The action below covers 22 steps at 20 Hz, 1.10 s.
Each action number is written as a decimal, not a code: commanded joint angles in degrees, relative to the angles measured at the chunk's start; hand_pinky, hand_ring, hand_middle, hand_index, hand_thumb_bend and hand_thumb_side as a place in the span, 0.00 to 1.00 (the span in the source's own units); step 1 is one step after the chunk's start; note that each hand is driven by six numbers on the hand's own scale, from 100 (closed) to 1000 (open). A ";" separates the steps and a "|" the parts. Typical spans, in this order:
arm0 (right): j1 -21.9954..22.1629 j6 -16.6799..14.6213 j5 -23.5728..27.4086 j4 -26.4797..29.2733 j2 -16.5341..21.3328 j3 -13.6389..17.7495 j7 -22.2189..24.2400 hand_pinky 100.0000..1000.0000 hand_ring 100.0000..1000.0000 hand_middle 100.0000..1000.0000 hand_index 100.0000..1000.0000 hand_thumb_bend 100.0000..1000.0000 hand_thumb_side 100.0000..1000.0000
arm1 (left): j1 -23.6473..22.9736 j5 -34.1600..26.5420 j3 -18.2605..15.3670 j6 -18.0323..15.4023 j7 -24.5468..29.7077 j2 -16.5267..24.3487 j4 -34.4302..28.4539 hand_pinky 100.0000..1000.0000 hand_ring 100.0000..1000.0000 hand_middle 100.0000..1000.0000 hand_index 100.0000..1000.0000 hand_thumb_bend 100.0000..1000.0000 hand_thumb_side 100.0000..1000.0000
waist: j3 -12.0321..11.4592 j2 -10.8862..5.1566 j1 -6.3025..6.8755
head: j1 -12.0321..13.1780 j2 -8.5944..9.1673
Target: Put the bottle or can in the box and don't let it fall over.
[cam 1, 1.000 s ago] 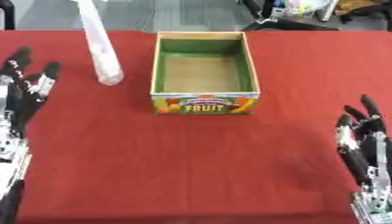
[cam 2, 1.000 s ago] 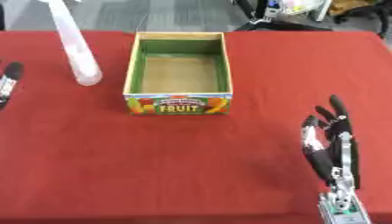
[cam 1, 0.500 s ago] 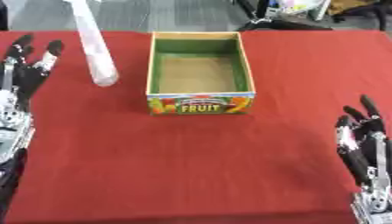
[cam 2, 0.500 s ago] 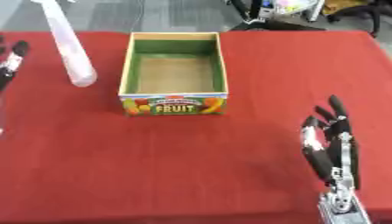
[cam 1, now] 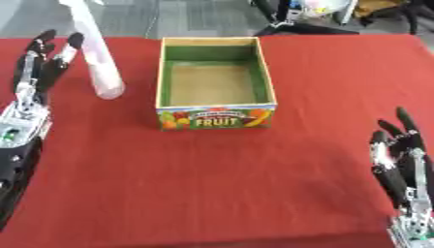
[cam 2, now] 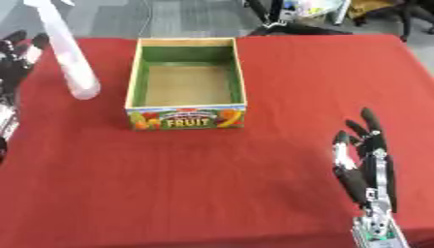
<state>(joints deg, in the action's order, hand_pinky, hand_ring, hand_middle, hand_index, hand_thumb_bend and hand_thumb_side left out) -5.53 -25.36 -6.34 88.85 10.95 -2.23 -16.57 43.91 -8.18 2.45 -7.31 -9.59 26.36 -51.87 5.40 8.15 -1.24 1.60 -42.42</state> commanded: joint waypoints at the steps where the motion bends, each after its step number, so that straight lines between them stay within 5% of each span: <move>1: -0.81 -0.15 0.47 0.55 0.77 -0.29 0.51 0.78 0.86 1.00 0.96 0.00 0.41 | 2.79 0.48 0.54 -1.07 0.48 2.40 2.10 0.88 1.00 0.93 0.90 0.72 0.54 | 0.37 -0.43 -0.02 | 0.33 0.94; 22: -2.09 -0.19 1.37 0.66 0.28 -1.26 1.79 0.78 0.86 1.00 0.96 0.00 0.41 | 9.67 4.00 1.40 -2.75 -0.13 1.59 12.94 0.87 1.00 0.93 0.90 0.73 0.54 | 2.81 0.87 -0.61 | 0.90 2.30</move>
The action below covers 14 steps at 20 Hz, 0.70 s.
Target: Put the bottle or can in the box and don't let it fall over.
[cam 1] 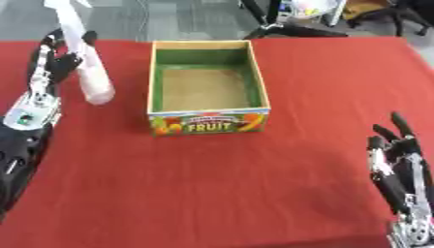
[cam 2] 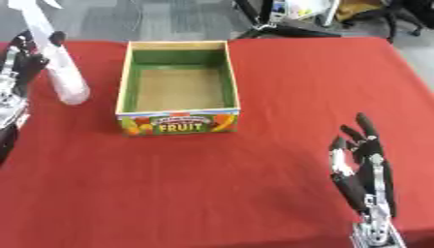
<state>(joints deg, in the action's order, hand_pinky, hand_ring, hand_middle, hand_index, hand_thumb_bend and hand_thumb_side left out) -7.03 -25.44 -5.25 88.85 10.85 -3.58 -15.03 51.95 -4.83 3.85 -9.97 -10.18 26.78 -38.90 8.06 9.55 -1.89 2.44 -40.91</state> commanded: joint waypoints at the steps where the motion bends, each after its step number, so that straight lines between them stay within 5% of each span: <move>1: -0.63 -0.11 0.31 0.67 0.37 0.07 0.28 0.78 0.86 1.00 0.96 0.00 0.41 | 1.73 0.89 0.05 -0.17 0.75 1.10 0.13 0.87 1.00 0.93 0.90 0.73 0.54 | 0.23 -0.48 0.03 | 0.06 0.83; 14: -0.94 -0.15 0.48 0.71 0.32 -0.05 0.52 0.78 0.86 1.00 0.96 0.00 0.41 | 2.43 3.29 0.37 -0.43 3.40 0.43 0.62 0.85 1.00 0.89 0.88 0.70 0.48 | 0.79 -0.39 0.00 | 0.07 0.93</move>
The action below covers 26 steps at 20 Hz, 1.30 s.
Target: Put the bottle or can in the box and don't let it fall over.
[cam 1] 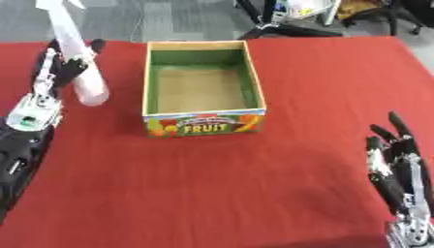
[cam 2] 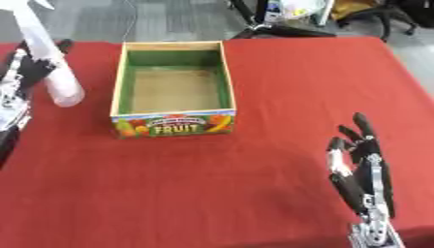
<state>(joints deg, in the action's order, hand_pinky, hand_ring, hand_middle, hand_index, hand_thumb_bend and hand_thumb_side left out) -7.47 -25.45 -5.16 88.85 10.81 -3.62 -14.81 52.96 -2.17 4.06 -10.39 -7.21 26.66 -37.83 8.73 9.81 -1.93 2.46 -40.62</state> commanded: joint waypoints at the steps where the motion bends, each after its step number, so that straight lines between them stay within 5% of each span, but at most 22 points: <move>1: -0.52 -0.15 0.39 0.71 0.36 -0.02 0.32 0.78 0.86 1.00 0.96 0.00 0.41 | 1.43 0.79 0.17 0.04 0.49 0.52 -0.43 0.85 1.00 0.88 0.88 0.69 0.47 | 0.13 -0.67 0.04 | 0.04 0.66; 11: -0.61 -0.18 0.45 0.71 0.33 -0.04 0.42 0.78 0.86 1.00 0.96 0.00 0.41 | 1.34 1.82 0.18 0.77 0.48 0.25 -0.08 0.74 1.00 0.72 0.79 0.44 0.20 | 0.29 -0.62 0.01 | -0.11 0.63; 14: -0.63 -0.17 0.47 0.70 0.32 -0.03 0.41 0.78 0.86 1.00 0.96 0.00 0.41 | 1.23 1.84 0.22 1.01 0.82 0.11 0.02 0.63 1.00 0.56 0.70 0.17 0.00 | 0.32 -0.60 0.01 | -0.12 0.61; 17: -0.66 -0.18 0.47 0.69 0.31 -0.03 0.44 0.78 0.86 1.00 0.96 0.00 0.41 | 1.24 1.79 0.16 1.37 0.93 0.04 0.02 0.54 1.00 0.44 0.61 0.00 0.00 | 0.36 -0.60 0.00 | -0.17 0.60; 22: -0.70 -0.21 0.49 0.69 0.30 -0.02 0.44 0.78 0.86 1.00 0.96 0.00 0.41 | 1.33 0.54 0.01 1.79 -0.94 0.07 -0.46 0.31 0.83 0.19 0.40 0.00 0.12 | 0.43 -0.61 0.04 | -0.18 0.58; 26: -0.70 -0.22 0.48 0.67 0.32 0.03 0.41 0.78 0.86 1.00 0.96 0.00 0.41 | 1.33 -0.64 0.37 1.46 -1.99 0.33 -2.41 0.28 0.78 0.14 0.36 0.00 0.12 | 0.46 -0.66 0.05 | -0.28 0.55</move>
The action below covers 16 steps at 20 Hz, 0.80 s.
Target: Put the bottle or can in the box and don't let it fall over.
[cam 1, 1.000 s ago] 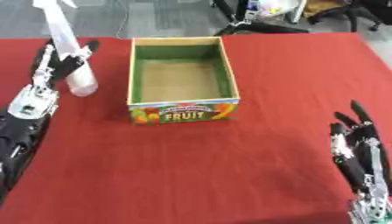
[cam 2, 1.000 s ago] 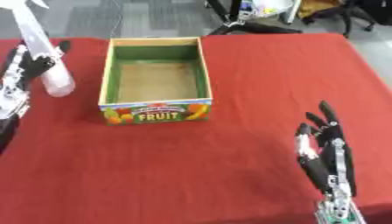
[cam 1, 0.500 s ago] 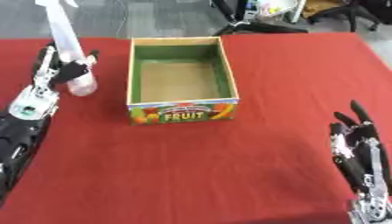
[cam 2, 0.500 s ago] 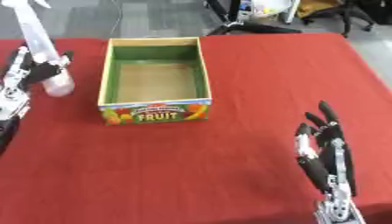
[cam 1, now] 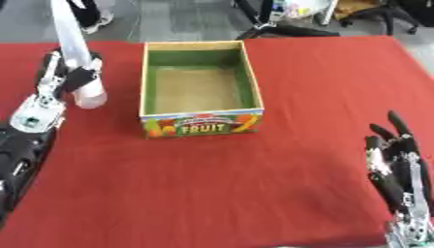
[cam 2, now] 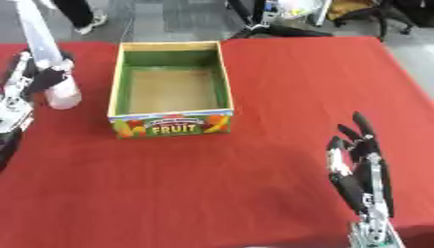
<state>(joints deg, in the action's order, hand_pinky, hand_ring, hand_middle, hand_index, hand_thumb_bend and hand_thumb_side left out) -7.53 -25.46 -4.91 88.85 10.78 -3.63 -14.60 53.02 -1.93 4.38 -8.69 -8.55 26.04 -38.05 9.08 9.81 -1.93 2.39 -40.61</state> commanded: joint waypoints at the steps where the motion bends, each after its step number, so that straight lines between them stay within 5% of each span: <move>1: -0.65 -0.20 0.23 0.66 0.36 0.05 0.19 0.78 0.86 1.00 0.96 0.00 0.41 | 1.31 -1.22 0.20 -0.42 -0.68 1.11 -3.20 0.28 0.78 0.14 0.35 0.00 0.12 | 0.11 -0.68 0.04 | -0.24 0.56; 11: -0.56 -0.19 0.22 0.62 0.36 -0.14 0.37 0.78 0.86 1.00 0.96 0.00 0.41 | 2.98 -4.68 4.87 0.21 2.58 0.41 -18.99 0.27 0.71 0.14 0.35 0.00 0.13 | 0.16 -0.98 -0.05 | -0.06 0.51; 16: -0.67 -0.14 0.34 0.60 0.18 -0.44 0.71 0.78 0.86 1.00 0.96 0.00 0.41 | 3.69 -1.86 8.15 1.09 6.53 -3.43 -19.51 0.29 0.74 0.15 0.36 0.00 0.13 | 0.67 -1.20 -0.48 | 0.27 0.56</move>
<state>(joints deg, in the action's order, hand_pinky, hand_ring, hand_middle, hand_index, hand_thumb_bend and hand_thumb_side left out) -7.54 -25.51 -4.78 88.85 10.57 -3.99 -14.16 55.04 -4.45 11.95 -7.66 -3.02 22.81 -56.53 9.72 9.77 -2.47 2.48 -40.61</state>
